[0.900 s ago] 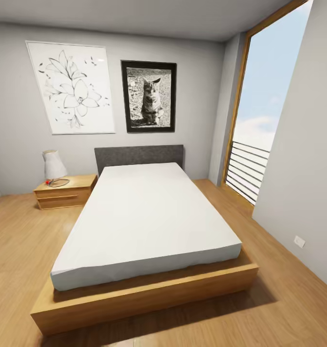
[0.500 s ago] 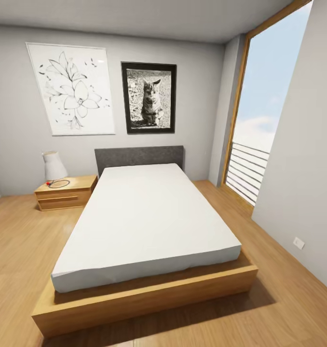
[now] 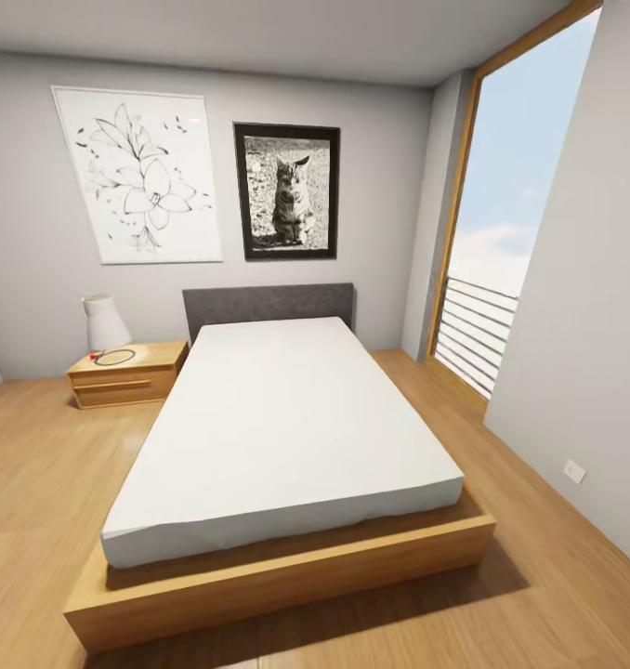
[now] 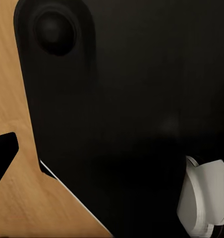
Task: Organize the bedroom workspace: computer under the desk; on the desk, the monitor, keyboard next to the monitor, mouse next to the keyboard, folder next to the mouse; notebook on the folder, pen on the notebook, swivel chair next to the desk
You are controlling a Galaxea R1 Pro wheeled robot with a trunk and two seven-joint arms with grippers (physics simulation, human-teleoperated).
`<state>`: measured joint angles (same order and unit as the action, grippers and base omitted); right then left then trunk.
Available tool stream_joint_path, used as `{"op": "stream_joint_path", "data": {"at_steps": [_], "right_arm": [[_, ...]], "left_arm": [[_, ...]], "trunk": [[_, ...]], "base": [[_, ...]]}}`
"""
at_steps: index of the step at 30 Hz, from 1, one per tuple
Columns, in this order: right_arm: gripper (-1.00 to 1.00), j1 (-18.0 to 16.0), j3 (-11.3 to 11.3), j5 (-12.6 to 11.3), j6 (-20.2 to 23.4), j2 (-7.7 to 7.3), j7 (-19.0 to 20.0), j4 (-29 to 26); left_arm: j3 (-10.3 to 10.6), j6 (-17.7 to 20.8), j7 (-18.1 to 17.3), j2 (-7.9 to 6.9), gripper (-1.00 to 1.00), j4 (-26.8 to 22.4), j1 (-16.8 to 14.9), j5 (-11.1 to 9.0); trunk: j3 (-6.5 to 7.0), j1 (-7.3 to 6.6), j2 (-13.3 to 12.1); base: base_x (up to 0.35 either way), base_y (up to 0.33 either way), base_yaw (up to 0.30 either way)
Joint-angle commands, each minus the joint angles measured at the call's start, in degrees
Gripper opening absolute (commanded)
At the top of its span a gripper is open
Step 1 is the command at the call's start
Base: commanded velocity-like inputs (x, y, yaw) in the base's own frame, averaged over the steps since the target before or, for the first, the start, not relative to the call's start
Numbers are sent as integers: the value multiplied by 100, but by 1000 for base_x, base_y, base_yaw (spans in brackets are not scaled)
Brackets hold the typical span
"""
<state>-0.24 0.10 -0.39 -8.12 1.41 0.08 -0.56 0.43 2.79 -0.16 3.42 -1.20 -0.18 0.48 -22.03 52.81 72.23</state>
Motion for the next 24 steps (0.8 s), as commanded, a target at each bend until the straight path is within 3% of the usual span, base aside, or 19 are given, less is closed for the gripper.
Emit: {"op": "stream_joint_path", "data": {"at_steps": [1, 13, 14, 24], "right_arm": [[100, -2, 3, -5, -51, 0, 1, 3], [100, -2, 5, -5, -436, -1, 1, 3], [100, -2, 5, -5, -1348, -1, 1, 3], [100, -2, 8, -14, -1357, 7, 1, -11]], "left_arm": [[3, 29, -2, 0, 100, -12, 0, 5], [1, 37, -2, -13, 100, -25, 0, 1], [1, 37, -2, -14, 100, -27, 0, 0], [1, 37, 6, -57, 100, -755, 0, -6]], "trunk": [[13, -23, -38], [228, -286, -520], [246, -308, -560], [426, -528, -961]], "base": [[0, 0, 0], [0, 0, 0], [0, 0, 0], [0, 0, 0]]}}
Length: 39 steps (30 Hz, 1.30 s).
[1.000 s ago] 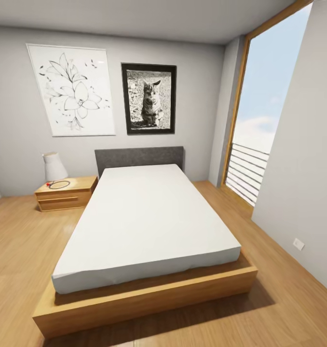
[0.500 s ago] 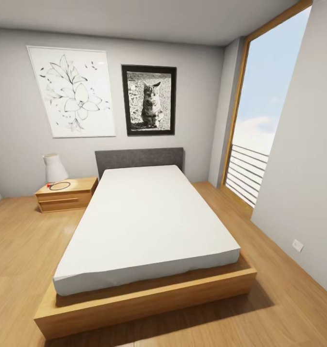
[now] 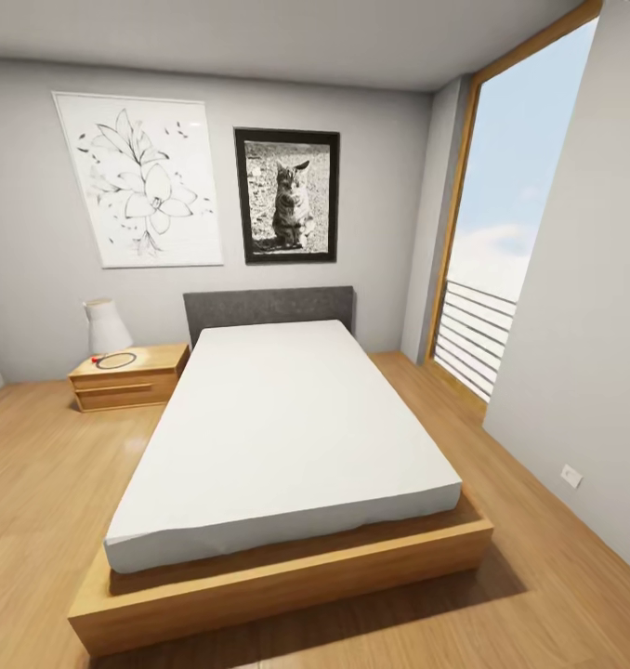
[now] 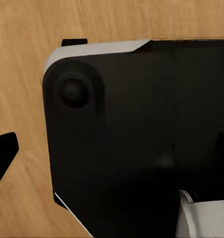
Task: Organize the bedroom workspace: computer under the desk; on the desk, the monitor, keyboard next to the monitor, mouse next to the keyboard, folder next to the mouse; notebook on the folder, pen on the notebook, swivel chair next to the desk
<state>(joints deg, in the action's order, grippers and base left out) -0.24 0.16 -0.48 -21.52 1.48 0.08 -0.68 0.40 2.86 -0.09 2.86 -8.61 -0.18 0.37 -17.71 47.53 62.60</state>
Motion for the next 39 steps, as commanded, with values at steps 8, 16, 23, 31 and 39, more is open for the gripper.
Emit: {"op": "stream_joint_path", "data": {"at_steps": [8, 16, 23, 31, 39], "right_arm": [[100, -2, 17, -11, -255, 10, -5, -1350], [100, -11, 56, -40, -352, -44, -650, -2251], [100, -11, 53, -49, -584, -59, -765, -2264], [100, -11, 51, -35, -872, -55, -780, -2261], [100, -11, 44, -24, -912, -49, -781, -2261]], "left_arm": [[4, 0, 12, -36, 100, -437, 1, 1], [-269, -1728, 43, -199, 100, -843, 1, -991], [-276, -3517, 43, -191, 100, -425, 1, -1090], [-270, -4395, 36, -189, 100, -145, 1, -1104], [-273, -4557, 34, -207, 100, 3, 1, -1112]], "trunk": [[138, -176, -318], [281, -352, -639], [371, -462, -840], [371, -462, -840], [371, -462, -840]], "base": [[0, 0, 0], [0, 0, 0], [0, 0, 0], [0, 0, 0], [0, 0, 0]]}}
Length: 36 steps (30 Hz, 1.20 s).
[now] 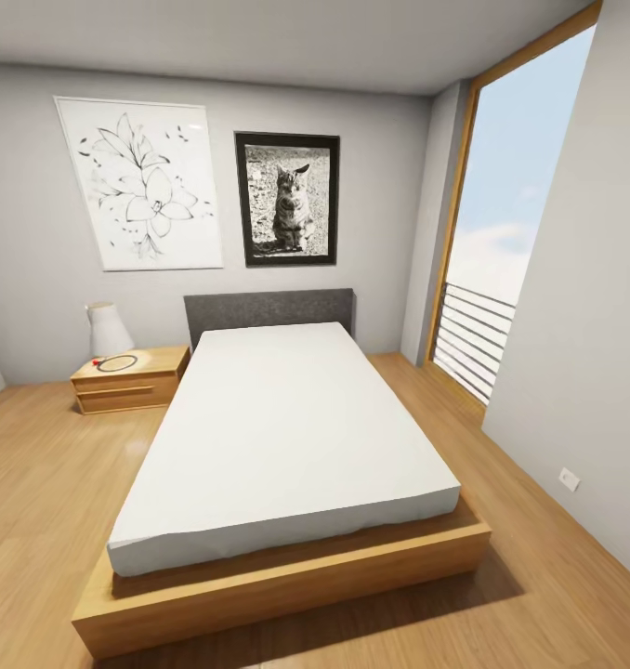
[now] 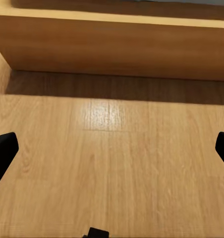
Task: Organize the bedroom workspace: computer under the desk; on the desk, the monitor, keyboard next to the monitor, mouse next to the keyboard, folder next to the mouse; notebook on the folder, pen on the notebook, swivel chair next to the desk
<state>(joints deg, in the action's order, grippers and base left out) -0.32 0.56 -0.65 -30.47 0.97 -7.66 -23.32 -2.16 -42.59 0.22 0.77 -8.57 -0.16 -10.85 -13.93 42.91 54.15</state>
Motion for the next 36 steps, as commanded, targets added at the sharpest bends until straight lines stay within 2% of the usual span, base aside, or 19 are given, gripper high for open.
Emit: {"op": "stream_joint_path", "data": {"at_steps": [1, 13, 20, 24, 30, 36], "right_arm": [[100, -3, 5, -6, -18, 2, -8, 2], [100, -3, -2, -5, -20, 0, -8, 2], [100, -3, -3, -5, -20, 0, -8, 2], [100, -3, -3, -5, -20, 0, -8, 2], [100, -3, 6, -28, -150, 12, -23, 1], [100, -3, 13, -31, -269, 23, -34, 2]], "left_arm": [[-20, -12, 3, -5, 100, 10, -2, 8], [-27, 1, -34, -63, 100, 226, -2, -4], [-50, 581, 12, -72, 100, 226, -2, -16], [-64, 731, 13, -99, 100, 206, -2, -35], [-66, 530, 13, -93, 100, 177, -2, -75], [-55, 497, -14, -65, 100, 172, -2, -76]], "trunk": [[-7, 1, 5], [-7, 1, 5], [-7, 1, 5], [-7, 1, 5], [-7, 1, 5], [-7, 1, 5]], "base": [[0, 0, 0], [0, 0, 0], [0, 0, 0], [0, 0, 0], [21, 0, 48], [167, 0, 196]]}}
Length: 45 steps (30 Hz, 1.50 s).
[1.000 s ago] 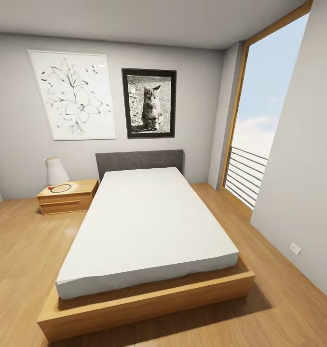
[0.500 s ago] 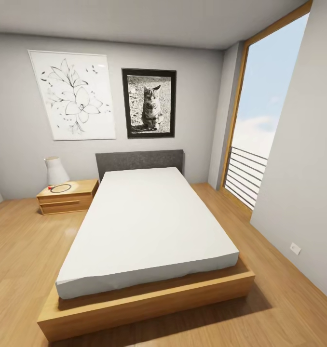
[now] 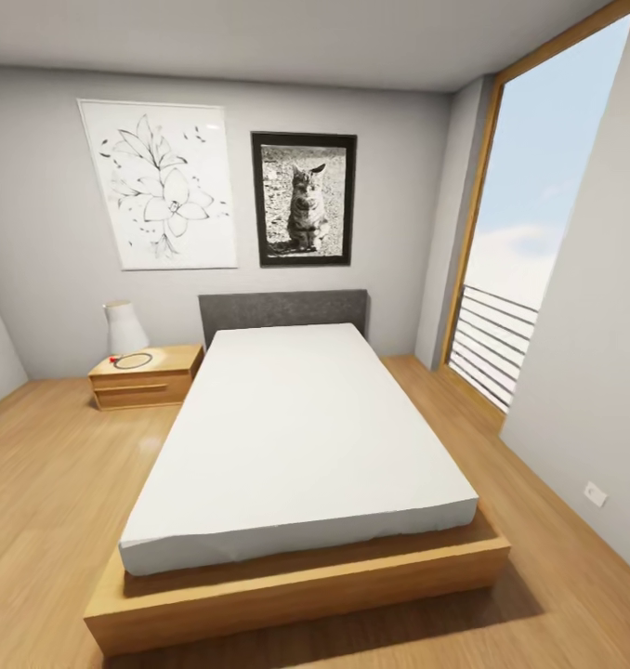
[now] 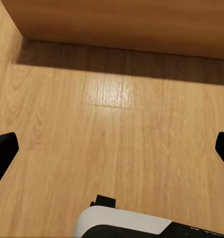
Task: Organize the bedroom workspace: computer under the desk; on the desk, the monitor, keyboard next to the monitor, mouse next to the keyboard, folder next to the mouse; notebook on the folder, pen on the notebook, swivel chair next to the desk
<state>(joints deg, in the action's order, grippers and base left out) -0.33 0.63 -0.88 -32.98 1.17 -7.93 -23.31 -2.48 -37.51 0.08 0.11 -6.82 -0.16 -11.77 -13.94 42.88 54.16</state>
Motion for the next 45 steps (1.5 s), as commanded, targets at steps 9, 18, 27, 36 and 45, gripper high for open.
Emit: {"op": "stream_joint_path", "data": {"at_steps": [9, 18, 27, 36, 45], "right_arm": [[100, -3, 7, -16, -47, 4, -14, 2], [100, -3, 7, -17, -50, 2, -15, 79], [100, -3, 5, -17, -50, -2, -15, 174], [100, -3, 7, 2, -50, 3, -10, 193], [100, -3, 0, 20, -50, 5, -7, 195]], "left_arm": [[-17, 166, -29, 85, 100, -267, -2, 24], [-16, 367, -28, 105, 100, -386, -2, 25], [-15, 321, -9, 96, 100, -401, -2, 40], [-2, 123, 8, 99, 100, -399, -2, 43], [10, 97, 3, 96, 100, -399, -2, 43]], "trunk": [[-6, 3, 4], [-6, 3, 4], [-6, 3, 4], [-6, 3, 4], [-6, 3, 4]], "base": [[291, 0, 251], [221, 0, 280], [30, 0, 286], [3, 13, 287], [0, 224, 287]]}}
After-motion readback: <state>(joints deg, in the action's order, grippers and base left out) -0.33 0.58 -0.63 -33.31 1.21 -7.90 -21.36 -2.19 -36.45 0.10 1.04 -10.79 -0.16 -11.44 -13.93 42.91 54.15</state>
